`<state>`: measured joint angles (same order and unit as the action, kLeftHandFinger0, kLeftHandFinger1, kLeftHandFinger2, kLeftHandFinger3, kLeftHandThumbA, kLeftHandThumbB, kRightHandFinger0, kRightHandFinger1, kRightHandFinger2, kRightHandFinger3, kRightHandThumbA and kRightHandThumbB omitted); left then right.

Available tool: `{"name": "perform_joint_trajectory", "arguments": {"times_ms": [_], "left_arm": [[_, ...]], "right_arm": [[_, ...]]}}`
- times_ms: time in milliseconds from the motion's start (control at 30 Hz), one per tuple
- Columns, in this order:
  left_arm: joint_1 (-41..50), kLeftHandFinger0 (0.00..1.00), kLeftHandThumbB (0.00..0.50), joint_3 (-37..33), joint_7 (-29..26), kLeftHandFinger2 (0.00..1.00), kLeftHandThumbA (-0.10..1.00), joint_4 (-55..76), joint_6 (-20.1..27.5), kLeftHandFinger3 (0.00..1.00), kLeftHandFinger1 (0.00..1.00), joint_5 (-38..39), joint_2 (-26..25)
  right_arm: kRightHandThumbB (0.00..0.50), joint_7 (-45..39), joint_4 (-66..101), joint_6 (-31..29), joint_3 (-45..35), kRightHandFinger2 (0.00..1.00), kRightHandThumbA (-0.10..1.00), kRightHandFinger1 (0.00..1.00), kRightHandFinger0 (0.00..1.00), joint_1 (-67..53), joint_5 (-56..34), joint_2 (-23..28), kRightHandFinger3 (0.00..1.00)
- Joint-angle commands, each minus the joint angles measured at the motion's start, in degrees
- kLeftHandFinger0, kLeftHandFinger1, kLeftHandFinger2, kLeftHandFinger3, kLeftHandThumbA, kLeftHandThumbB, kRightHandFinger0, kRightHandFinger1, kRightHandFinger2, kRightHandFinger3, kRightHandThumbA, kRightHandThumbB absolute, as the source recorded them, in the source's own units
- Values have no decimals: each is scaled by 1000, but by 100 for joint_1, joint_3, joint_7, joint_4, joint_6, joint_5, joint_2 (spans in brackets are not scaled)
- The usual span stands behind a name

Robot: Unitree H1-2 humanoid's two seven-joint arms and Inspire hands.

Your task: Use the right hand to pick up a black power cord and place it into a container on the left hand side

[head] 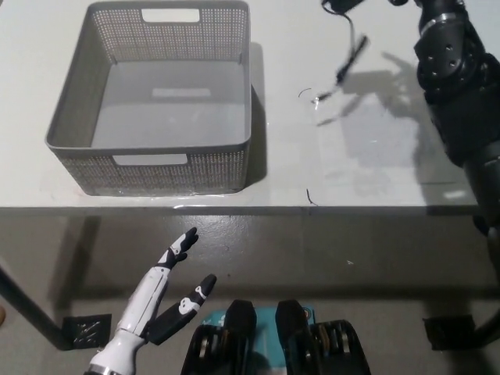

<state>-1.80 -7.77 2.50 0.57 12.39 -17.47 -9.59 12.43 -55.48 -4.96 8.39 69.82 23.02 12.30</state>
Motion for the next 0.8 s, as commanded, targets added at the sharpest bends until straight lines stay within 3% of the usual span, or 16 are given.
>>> {"name": "perform_joint_trajectory", "arguments": {"times_ms": [0, 133, 300, 567, 767], "left_arm": [[15, 1000, 59, -19, 36, 1000, 776, 148, 39, 1000, 1000, -18, -48], [25, 1000, 73, -32, 30, 1000, 791, 170, -9, 1000, 1000, -23, -27], [77, 1000, 43, -39, 107, 1000, 736, 260, -5, 1000, 1000, 39, -98], [110, 1000, 81, -206, 219, 1000, 785, 230, -42, 1000, 1000, -114, -73], [-18, 1000, 67, -284, 208, 1000, 760, 40, 163, 1000, 1000, -72, -54]], "right_arm": [[152, -205, 457, 221, -55, 742, -100, 426, 0, 715, -247, -354, 850], [155, -171, 560, 277, 12, 740, -100, 422, 0, 786, -183, -588, 854], [154, -124, 705, 344, 45, 701, -100, 352, 0, 812, -137, -856, 837], [146, -106, 1002, 490, 118, 715, -100, 350, 0, 950, -80, -1187, 870], [149, -17, 1079, 514, 241, 695, -100, 331, 0, 1137, 15, -1455, 808]]}}
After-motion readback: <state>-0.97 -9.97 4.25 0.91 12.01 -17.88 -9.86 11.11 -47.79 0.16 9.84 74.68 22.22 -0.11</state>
